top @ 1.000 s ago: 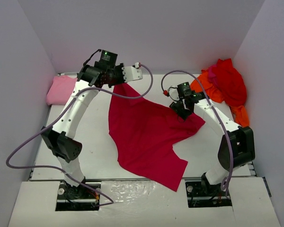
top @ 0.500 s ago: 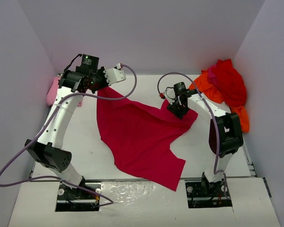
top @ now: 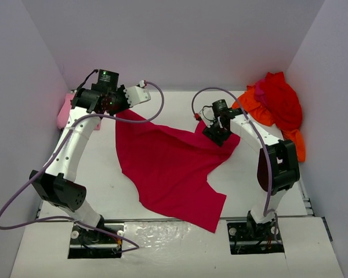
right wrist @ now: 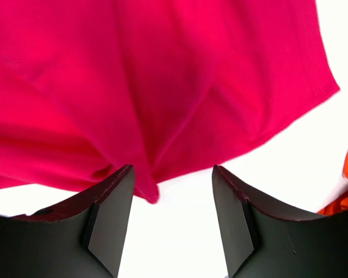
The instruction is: Fold and stack the t-shirts
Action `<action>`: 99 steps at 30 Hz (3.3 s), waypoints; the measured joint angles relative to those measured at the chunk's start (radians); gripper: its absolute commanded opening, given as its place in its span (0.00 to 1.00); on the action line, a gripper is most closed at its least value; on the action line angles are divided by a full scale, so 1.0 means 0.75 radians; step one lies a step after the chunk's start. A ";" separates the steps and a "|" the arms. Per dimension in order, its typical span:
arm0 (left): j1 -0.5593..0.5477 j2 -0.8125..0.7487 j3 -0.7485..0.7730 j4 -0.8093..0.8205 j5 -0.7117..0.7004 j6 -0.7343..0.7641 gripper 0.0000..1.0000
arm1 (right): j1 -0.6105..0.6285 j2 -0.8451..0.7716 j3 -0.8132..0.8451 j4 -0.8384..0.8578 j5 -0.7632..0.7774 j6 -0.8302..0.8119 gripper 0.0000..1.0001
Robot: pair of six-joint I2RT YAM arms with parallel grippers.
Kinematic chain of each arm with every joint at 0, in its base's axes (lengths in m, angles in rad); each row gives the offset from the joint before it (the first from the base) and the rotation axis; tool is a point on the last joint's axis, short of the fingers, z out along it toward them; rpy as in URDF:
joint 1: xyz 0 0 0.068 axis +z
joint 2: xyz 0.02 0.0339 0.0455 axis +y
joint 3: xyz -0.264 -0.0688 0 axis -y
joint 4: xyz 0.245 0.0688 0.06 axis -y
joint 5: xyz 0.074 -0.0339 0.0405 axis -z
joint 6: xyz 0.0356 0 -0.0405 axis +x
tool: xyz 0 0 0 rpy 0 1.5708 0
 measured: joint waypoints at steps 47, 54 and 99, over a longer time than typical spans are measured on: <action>0.040 0.000 -0.041 0.026 0.034 0.007 0.00 | 0.027 0.175 -0.059 0.211 0.365 0.163 0.25; 0.056 -0.001 -0.027 0.015 0.034 0.015 0.00 | -0.035 0.175 -0.031 0.196 0.327 0.174 0.27; 0.136 0.003 -0.006 0.036 0.029 0.015 0.00 | -0.012 0.046 -0.179 0.025 -0.032 0.224 0.31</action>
